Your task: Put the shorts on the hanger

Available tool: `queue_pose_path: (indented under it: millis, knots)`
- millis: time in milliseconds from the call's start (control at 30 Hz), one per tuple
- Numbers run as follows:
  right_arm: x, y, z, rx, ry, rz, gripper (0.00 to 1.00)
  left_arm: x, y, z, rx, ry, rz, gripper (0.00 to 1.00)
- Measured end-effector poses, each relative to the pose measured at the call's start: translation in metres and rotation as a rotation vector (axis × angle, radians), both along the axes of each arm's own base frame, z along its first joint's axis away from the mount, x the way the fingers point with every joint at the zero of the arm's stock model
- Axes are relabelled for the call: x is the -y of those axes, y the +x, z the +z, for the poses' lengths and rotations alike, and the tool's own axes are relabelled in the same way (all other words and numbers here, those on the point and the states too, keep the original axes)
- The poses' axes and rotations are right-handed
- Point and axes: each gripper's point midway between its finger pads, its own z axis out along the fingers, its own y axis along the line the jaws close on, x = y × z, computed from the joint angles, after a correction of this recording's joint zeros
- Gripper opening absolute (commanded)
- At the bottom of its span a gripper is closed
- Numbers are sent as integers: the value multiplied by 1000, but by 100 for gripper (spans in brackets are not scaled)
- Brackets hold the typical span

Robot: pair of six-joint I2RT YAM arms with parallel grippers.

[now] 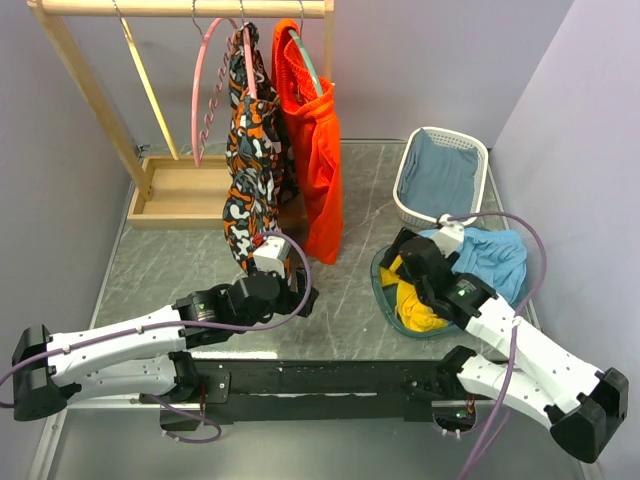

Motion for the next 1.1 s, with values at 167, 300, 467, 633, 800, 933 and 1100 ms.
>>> queue_pose_path:
  millis: [167,300,467,633,800,933,1100]
  knots:
    - [36,11,9,10,6,-138,100,-3,-1,-4,-9,17,1,96]
    - [70,19,10,5,16,-257,100,-5,-2,-6,-17,29,2,96]
    - [108,29,-2,-23,51,-401,100,-5,-2,1,-19,23,5,96]
    - [124,25,-43,-100,71,-470,96,-5,-2,6,-18,23,4,96]
    - [130,20,-69,-136,104,-513,28,-6,-3,4,-22,31,4,96]
    - [129,23,-62,-100,132,-510,0,-8,-4,3,-25,38,5,96]
    - [127,30,-11,-22,141,-468,0,-11,-5,9,-26,23,14,96]
